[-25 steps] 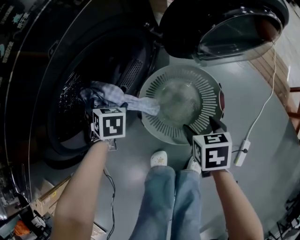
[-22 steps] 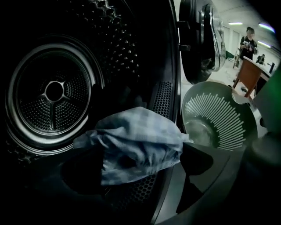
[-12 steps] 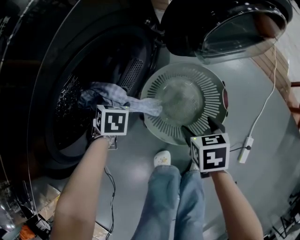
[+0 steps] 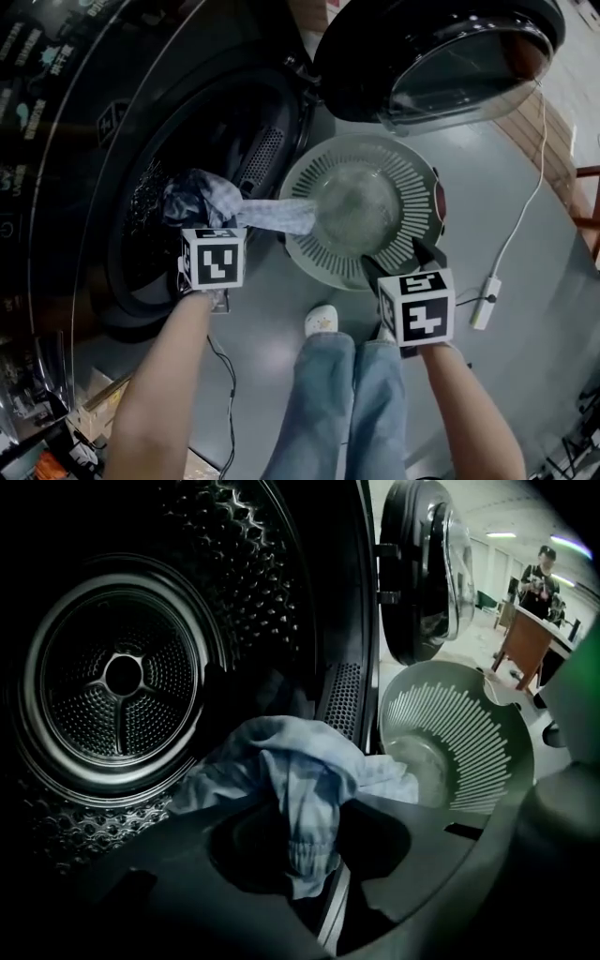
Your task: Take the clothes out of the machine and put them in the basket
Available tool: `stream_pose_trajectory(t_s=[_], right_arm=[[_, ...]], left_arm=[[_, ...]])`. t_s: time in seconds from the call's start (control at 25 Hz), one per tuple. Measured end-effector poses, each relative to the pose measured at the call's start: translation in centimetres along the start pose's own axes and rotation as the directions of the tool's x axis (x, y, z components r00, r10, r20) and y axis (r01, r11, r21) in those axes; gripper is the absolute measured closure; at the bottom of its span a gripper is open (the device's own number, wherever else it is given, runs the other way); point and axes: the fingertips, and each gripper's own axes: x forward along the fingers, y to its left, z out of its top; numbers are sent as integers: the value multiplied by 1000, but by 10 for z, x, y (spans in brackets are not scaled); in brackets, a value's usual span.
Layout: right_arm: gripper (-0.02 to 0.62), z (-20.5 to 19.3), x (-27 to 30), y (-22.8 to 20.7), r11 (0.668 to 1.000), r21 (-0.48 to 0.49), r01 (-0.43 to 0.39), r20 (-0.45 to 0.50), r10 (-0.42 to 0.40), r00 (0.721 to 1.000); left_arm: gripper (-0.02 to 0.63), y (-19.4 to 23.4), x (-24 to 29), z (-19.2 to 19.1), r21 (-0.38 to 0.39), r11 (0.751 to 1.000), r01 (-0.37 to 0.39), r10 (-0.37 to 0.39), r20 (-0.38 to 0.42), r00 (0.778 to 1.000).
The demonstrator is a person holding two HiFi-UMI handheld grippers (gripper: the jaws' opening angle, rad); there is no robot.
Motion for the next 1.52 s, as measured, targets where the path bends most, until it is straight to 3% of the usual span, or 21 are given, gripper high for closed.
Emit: stream_pose_trajectory(t_s=[0.2,0.52,0.8,1.24,1.52], right_arm=[[212,5,-17,-5,1000,-5,7,20,-7,1000],[217,10,-43,-12,1000,13,15,55,-16,998],[221,4,-56,-29,998,57,33,58,-36,998],[232,10,-83,-74,991,113,77,78,-86,993],[238,2,-86,-88,989,123,87,67,-96,993]], left_arm=[[497,-10,-23,7,-34,999,35,-34,23,999],[497,-62,-56,40,-51,990,129,-122,110,986],[497,-113,-86,67,-14,972,234,-228,179,957],[497,-178,-125,106,-5,903,429,-416,239,878],[495,-211,-129,116,-34,826,562,-535,266,802]])
